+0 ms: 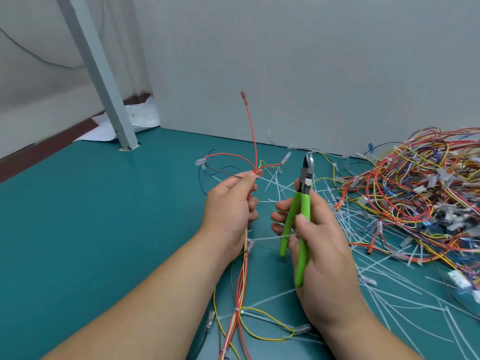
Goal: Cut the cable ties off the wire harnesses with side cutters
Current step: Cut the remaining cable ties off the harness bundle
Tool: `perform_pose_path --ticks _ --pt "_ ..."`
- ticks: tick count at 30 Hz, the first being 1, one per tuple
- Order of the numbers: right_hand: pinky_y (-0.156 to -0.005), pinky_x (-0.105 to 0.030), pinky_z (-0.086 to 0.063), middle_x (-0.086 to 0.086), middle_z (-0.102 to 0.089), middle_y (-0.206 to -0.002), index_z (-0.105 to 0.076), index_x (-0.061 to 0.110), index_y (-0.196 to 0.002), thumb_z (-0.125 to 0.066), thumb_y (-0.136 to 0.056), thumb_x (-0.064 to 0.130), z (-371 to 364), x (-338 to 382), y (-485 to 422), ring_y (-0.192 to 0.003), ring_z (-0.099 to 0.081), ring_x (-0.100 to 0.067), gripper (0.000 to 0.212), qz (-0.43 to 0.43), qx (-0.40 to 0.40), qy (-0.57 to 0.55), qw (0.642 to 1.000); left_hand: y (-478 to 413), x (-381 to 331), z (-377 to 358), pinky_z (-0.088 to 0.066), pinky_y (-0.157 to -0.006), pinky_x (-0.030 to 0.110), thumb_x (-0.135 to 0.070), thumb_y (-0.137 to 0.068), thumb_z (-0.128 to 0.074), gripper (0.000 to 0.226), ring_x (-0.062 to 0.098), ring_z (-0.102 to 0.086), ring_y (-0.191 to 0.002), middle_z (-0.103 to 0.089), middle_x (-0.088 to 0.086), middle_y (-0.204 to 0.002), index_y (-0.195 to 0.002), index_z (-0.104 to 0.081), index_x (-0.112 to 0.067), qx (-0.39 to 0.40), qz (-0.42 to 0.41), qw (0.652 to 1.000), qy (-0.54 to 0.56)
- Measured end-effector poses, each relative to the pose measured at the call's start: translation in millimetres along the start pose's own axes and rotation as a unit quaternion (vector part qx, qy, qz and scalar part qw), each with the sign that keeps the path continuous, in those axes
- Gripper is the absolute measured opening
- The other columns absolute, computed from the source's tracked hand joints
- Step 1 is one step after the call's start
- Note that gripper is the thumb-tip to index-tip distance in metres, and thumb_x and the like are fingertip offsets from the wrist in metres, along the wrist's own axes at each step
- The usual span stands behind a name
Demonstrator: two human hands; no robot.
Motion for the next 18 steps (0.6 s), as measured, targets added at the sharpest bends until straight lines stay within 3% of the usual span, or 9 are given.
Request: perform_pose_path --ticks 3,7,11,14,18 --pt "-0.097 -0.030 -0.053 0.002 -0.072 -0.112 -0.057 0.025 -0.139 -0.063 -0.079 0.043 -4 2 4 -0.108 -0.067 -0.018 0.063 0.011 0.017 0.037 0.999 2 -1 -2 -0.027 -0.041 0.019 -0.014 -0.099 -0.061 0.013 0.008 -0.037 -0.047 -0.055 -0.004 -0.072 -0.091 -0.071 -0.012 0.014 -0.008 1.000 0.021" --pt "-0.084 -0.021 -0.055 0.007 -0.076 -0.104 -0.059 0.024 -0.131 -0.069 -0.072 0.040 -10 4 5 -0.096 -0.071 -0.010 0.063 -0.009 0.037 0.040 0.998 3 -4 -2 -0.029 -0.041 0.020 -0.016 -0.100 -0.061 0.014 0.008 -0.038 -0.046 -0.055 -0.004 -0.070 -0.086 -0.066 -0.016 0.018 -0.017 0.999 0.034" --pt "-0.080 -0.025 -0.057 -0.001 -0.076 -0.093 -0.071 0.020 -0.111 -0.070 -0.070 0.041 -11 8 6 -0.085 -0.071 -0.016 0.046 -0.017 0.030 0.038 0.999 4 -4 -2 -0.033 -0.042 0.020 -0.018 -0.100 -0.062 0.018 0.008 -0.045 -0.048 -0.058 -0.003 -0.070 -0.082 -0.066 -0.017 0.004 -0.016 0.999 0.029" --pt "-0.077 -0.029 -0.058 -0.004 -0.074 -0.089 -0.072 0.016 -0.105 -0.067 -0.070 0.044 -10 10 4 -0.079 -0.072 -0.022 0.045 -0.033 0.019 0.039 0.999 5 -5 -1 -0.041 -0.045 0.021 -0.024 -0.098 -0.065 0.018 0.008 -0.054 -0.055 -0.061 -0.005 -0.069 -0.081 -0.068 -0.018 -0.008 -0.023 1.000 0.015" --pt "-0.072 -0.027 -0.057 -0.015 -0.072 -0.087 -0.073 0.016 -0.100 -0.067 -0.079 0.028 -9 7 1 -0.075 -0.074 -0.023 0.025 -0.045 0.008 0.055 0.997 6 -6 0 -0.044 -0.047 0.023 -0.028 -0.096 -0.068 0.018 0.009 -0.059 -0.059 -0.065 -0.008 -0.069 -0.081 -0.068 -0.020 -0.027 -0.046 0.999 -0.001"
Point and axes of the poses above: each hand's wrist, its own y-axis away from the middle knuckle, its own z-axis out of the back of the hand, x = y × z, the point moved 1 cm from there along -y, towards the middle knuckle
